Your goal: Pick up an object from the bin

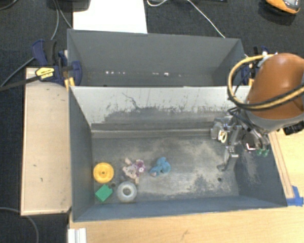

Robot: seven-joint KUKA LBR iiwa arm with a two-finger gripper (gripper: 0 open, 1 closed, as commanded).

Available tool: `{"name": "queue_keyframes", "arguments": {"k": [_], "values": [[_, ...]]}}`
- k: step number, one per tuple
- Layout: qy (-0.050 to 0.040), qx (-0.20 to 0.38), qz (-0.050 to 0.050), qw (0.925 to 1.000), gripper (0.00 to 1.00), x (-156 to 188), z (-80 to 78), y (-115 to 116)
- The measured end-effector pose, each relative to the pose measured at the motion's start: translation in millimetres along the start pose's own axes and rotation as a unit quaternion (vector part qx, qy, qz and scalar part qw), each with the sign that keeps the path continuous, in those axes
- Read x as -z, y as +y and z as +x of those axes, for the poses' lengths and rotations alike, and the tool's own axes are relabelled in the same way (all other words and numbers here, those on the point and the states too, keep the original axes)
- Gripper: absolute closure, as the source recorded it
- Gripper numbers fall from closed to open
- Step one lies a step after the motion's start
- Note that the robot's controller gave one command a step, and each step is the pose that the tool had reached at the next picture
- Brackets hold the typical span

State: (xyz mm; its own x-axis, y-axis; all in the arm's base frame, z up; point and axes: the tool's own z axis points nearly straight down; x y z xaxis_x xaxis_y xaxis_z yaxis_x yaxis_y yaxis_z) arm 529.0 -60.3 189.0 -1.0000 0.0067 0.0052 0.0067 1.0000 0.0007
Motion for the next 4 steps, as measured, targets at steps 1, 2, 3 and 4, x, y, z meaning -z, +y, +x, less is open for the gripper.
{"name": "queue_keyframes", "arguments": {"k": [1, 2, 3, 4], "values": [[-0.0042, 0.001, 0.000, 1.0000, 0.00, 5, -1.6, 0], [-0.0049, -0.036, 0.000, 0.9993, 0.00, -67, -9.3, 29], [-0.0049, 0.015, 0.000, 0.9999, 0.00, -117, -6.8, 22], [-0.0065, -0.026, 0.000, 0.9996, 0.00, -97, -8.3, 94]]}}
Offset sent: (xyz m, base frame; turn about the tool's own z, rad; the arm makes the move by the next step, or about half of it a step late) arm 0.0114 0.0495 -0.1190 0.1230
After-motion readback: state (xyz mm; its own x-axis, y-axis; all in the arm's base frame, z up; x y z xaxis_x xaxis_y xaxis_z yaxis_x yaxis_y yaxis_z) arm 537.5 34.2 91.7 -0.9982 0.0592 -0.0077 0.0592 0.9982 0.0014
